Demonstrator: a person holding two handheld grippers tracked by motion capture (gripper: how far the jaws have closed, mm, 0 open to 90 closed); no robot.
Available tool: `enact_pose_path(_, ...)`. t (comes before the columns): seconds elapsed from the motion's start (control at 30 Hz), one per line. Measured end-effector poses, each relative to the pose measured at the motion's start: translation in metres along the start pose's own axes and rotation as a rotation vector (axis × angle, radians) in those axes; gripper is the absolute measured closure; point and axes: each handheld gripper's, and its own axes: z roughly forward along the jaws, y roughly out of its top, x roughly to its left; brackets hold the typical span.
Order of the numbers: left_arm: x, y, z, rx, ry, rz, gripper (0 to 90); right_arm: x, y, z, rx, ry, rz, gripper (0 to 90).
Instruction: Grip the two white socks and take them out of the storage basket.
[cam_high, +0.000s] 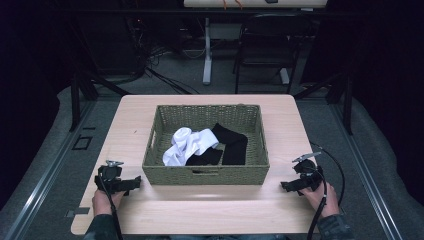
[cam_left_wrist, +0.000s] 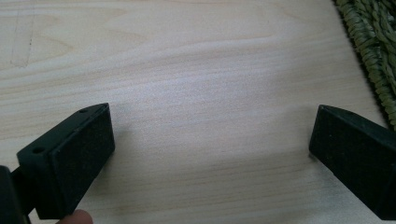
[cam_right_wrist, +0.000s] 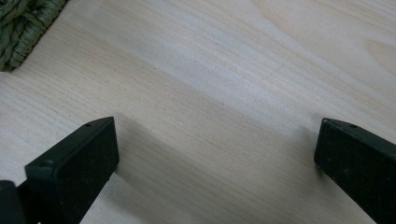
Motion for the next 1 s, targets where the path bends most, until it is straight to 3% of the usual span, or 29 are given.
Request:
enact_pose_path(0.23, 0.0, 0.0, 0.0, 0.005, 0.001, -0.001, 0.1, 0.0, 0.001, 0.0, 0.003, -0.001, -0.001, 0.0)
enact_pose_path(0.33, -0.002, 0.004, -0.004, 0.026, 0.04, 0.029, 0.2, 0.001, 0.001, 0.0, 0.013, -0.019, -0.001, 0.0)
enact_pose_path(0.43, -0.002, 0.01, -0.019, -0.037, 0.038, -0.002, 0.2, 0.006, 0.003, -0.008, -0.009, -0.07, -0.021, 0.0)
enact_pose_path(0.53, -0.004, 0.014, -0.032, -0.075, 0.058, 0.006, 0.2, 0.012, 0.003, -0.027, -0.093, -0.048, -0.003, 0.0)
enact_pose_path(0.7, -0.004, 0.019, -0.041, -0.068, 0.049, 0.007, 0.3, 0.023, -0.003, -0.029, -0.072, 0.011, 0.0, 0.0)
enact_pose_path(0.93, -0.004, 0.031, -0.061, -0.107, 0.021, -0.009, 0.6, 0.025, -0.007, -0.031, -0.08, 0.035, 0.019, 0.0)
enact_pose_path(1.0, -0.007, 0.036, -0.067, -0.115, 0.01, 0.003, 0.5, 0.024, -0.009, -0.033, -0.091, 0.018, 0.014, 0.0)
